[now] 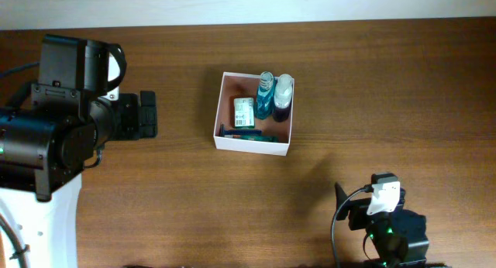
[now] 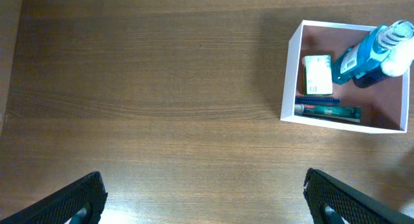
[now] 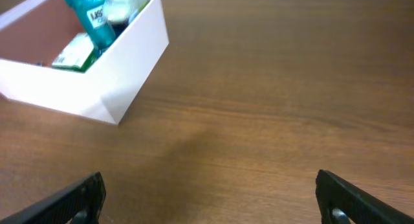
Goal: Pack container
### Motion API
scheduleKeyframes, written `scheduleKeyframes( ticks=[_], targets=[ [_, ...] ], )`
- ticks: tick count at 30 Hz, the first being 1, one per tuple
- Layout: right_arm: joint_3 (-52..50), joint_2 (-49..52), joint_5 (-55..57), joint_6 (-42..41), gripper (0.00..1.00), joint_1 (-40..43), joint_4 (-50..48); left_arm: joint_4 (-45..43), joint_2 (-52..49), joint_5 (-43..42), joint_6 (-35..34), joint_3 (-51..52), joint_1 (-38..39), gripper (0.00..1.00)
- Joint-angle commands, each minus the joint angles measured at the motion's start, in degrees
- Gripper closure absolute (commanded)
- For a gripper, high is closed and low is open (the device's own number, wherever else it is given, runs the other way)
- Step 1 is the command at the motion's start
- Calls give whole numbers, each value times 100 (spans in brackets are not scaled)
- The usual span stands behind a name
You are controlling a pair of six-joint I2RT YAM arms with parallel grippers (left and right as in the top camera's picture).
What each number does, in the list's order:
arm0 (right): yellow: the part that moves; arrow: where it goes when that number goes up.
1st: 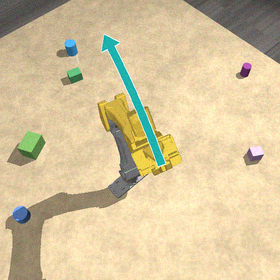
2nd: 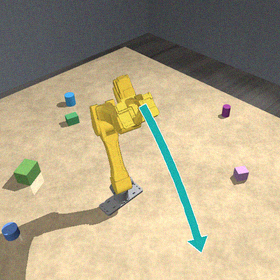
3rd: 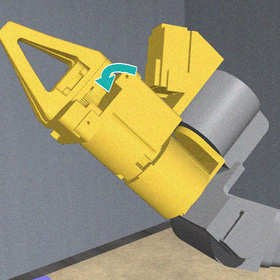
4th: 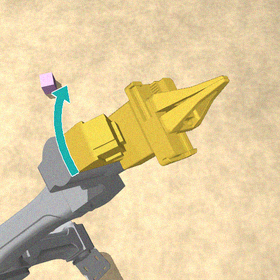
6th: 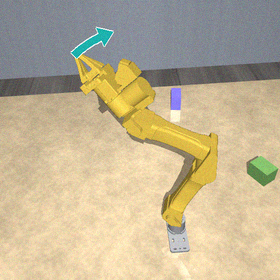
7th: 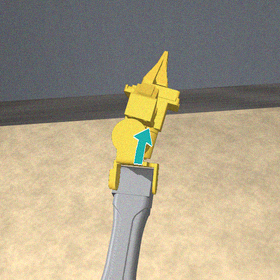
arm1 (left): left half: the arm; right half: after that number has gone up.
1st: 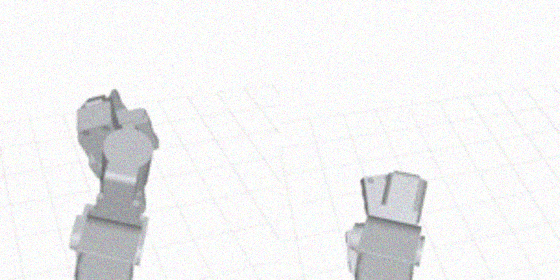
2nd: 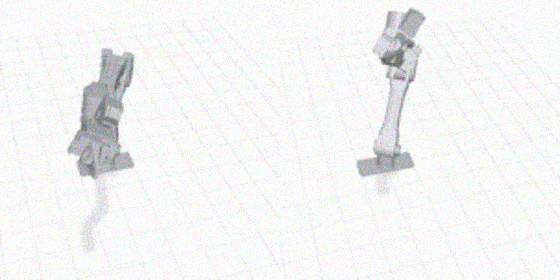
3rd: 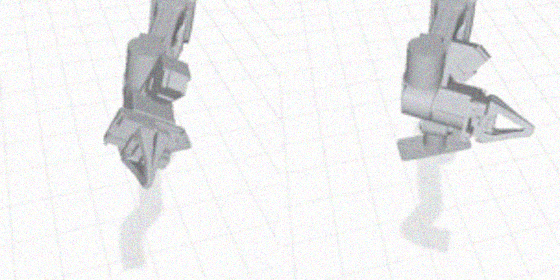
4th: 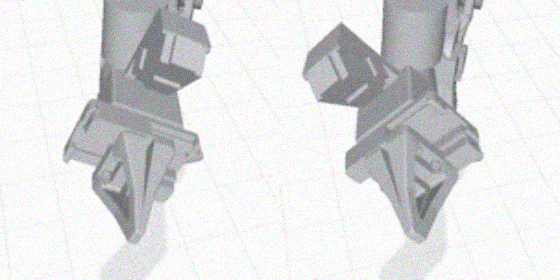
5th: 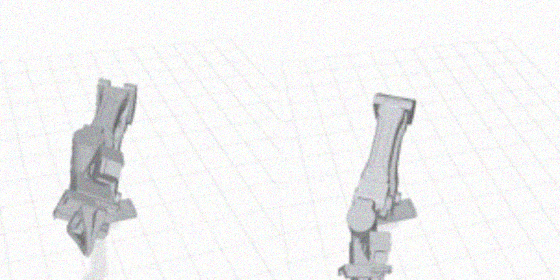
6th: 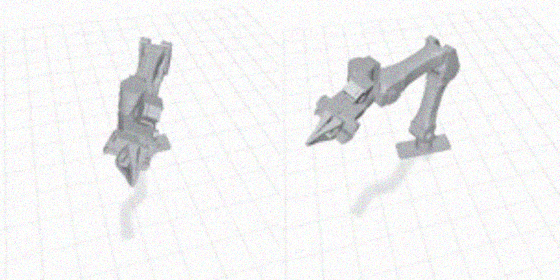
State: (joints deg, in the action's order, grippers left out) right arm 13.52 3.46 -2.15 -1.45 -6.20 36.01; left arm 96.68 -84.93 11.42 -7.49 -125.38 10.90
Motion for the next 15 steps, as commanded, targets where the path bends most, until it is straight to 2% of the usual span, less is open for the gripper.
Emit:
scheduleKeyframes(
  ticks=[1,15],
  targets=[
    [-411,-330,-243,37,1,61,-92,0,90,42,74,7,-24,1],
    [-459,-328,-236,39,1,66,-155,0,90,42,74,7,-24,1]
  ],
)
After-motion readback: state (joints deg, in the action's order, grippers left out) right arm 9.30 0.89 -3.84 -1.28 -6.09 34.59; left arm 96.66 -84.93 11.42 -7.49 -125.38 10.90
